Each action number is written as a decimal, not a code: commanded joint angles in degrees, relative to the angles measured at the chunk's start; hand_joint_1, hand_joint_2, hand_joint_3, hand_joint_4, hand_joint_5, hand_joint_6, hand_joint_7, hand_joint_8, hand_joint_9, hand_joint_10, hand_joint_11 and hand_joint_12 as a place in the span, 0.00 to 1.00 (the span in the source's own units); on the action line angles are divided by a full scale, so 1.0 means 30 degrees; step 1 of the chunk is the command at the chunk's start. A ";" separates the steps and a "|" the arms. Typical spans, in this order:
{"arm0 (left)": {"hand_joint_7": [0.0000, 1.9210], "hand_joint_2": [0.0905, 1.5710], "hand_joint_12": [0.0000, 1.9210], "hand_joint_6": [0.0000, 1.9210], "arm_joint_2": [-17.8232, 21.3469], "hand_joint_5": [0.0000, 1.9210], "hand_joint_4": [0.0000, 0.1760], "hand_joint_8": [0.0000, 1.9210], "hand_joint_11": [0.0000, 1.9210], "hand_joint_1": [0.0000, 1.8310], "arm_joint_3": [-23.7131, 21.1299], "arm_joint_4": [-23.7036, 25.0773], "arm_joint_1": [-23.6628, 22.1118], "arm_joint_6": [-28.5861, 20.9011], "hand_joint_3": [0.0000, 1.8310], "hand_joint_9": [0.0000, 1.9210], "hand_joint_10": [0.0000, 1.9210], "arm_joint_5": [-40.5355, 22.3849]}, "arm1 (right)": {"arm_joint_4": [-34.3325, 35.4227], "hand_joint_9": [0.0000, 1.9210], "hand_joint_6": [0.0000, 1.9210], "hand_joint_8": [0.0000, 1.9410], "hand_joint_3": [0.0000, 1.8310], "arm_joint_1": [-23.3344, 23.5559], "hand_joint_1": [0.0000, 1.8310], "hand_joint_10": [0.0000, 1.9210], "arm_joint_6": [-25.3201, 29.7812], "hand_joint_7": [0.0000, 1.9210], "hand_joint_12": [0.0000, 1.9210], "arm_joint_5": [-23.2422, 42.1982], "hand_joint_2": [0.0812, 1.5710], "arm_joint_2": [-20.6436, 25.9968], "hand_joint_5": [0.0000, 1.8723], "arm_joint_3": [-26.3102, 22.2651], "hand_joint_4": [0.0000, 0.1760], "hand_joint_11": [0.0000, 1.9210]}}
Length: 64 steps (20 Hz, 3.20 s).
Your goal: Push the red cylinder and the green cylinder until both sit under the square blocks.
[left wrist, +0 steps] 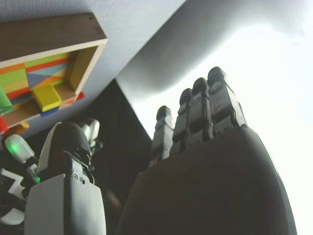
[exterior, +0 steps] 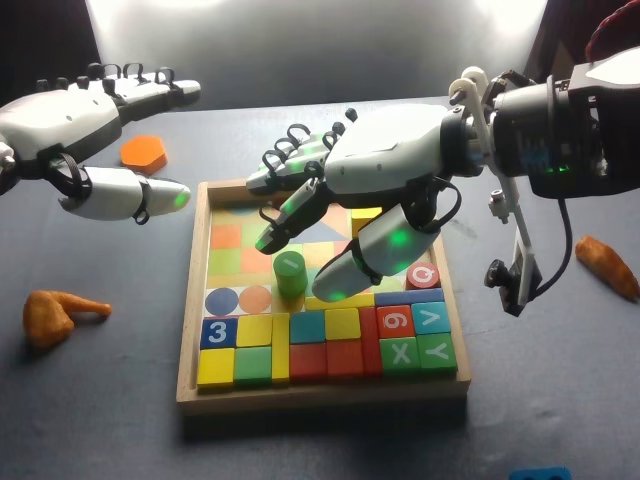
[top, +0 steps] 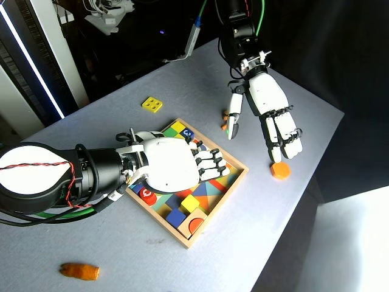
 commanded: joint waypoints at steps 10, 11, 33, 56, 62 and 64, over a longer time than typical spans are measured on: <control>0.00 0.73 0.00 0.00 -0.0438 0.02 0.96 0.00 0.00 0.35 0.0293 0.0341 -0.0738 -0.0013 0.00 0.00 0.00 -0.2007 | 0.0990 0.00 0.00 0.00 0.00 0.0008 0.16 0.00 -0.0490 0.00 0.00 0.0499 0.71 -0.0092 0.28 0.0058 1.00 0.00; 0.00 0.79 0.00 0.01 -0.0457 0.05 0.99 0.00 0.00 0.31 0.0295 0.0372 -0.0747 -0.0013 0.01 0.00 0.00 -0.2005 | 0.0990 0.00 0.00 0.00 0.00 -0.0030 0.15 0.00 -0.0528 0.00 0.00 0.0490 0.71 -0.0134 0.28 0.0088 1.00 0.00; 0.00 0.75 0.00 0.00 -0.0574 0.03 0.76 0.00 0.00 0.27 0.0299 0.0391 -0.0739 -0.0013 0.00 0.00 0.00 -0.1960 | 0.0715 0.00 0.00 0.00 0.00 -0.0328 0.11 0.00 -0.0530 0.00 0.00 -0.0246 0.71 -0.0298 0.28 0.0480 0.94 0.00; 0.00 0.74 0.00 0.00 -0.0652 0.00 0.93 0.00 0.00 0.10 0.0475 0.0244 -0.0505 0.0067 0.00 0.00 0.00 -0.1557 | -0.0979 0.00 0.01 0.00 0.00 -0.0704 0.13 0.00 0.0989 0.00 0.00 -0.0125 0.71 -0.0210 0.29 0.0520 1.00 0.00; 0.00 0.71 0.00 0.00 -0.0602 0.00 0.88 0.00 0.00 0.03 0.0484 0.0036 -0.0264 0.0067 0.00 0.00 0.00 -0.1564 | -0.1678 0.00 0.01 0.00 0.00 -0.0487 0.11 0.00 0.1766 0.00 0.00 0.0304 0.72 0.0017 0.32 0.0508 0.97 0.00; 0.00 0.71 0.00 0.00 -0.0572 0.00 0.92 0.00 0.00 0.03 0.0471 -0.0002 -0.0224 0.0067 0.00 0.00 0.00 -0.1568 | -0.1859 0.00 0.01 0.00 0.00 -0.0443 0.10 0.00 0.1997 0.00 0.00 0.0453 0.72 0.0072 0.32 0.0503 0.96 0.00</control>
